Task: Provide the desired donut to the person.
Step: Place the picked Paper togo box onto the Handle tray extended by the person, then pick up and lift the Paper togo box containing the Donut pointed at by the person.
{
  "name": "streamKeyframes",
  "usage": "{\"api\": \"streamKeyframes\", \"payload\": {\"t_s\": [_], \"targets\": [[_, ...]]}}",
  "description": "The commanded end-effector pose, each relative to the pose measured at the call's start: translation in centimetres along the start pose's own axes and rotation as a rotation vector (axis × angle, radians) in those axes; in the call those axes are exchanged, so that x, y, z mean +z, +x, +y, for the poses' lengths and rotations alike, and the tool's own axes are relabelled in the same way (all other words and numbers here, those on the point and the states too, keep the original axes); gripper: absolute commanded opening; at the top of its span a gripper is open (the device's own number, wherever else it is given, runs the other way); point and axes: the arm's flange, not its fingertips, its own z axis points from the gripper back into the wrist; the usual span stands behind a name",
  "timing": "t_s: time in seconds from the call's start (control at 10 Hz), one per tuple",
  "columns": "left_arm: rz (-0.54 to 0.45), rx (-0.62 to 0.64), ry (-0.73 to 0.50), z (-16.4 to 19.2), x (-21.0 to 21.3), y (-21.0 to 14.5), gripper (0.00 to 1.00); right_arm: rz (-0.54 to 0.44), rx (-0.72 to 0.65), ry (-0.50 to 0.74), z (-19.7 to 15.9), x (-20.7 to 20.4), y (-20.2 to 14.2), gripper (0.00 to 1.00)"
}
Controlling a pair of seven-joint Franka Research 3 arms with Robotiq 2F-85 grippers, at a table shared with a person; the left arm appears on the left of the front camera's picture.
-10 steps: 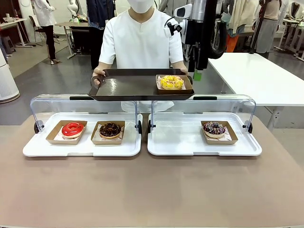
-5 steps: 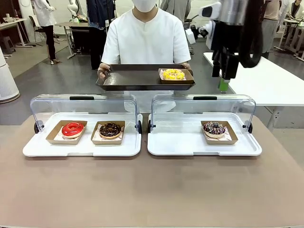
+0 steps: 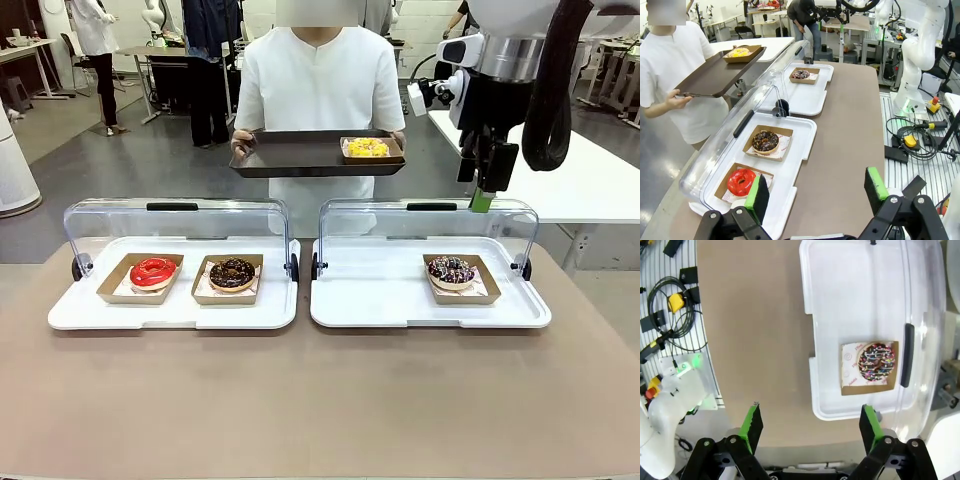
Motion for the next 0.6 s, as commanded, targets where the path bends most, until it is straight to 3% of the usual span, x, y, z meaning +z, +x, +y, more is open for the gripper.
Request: {"api": "streamKeyframes", "payload": {"t_s": [0.0,0.5], "targets": [[-0.011,-0.007,0.003,-0.07,0.08,0.05,1.00,0.002,0.005,0.001,0.29,0.31,0.20,1.00],[-0.011,-0.007,0.003,-0.07,0.08,0.05,1.00,0.002,0.005,0.001,0.29,0.31,0.20,1.00]]}}
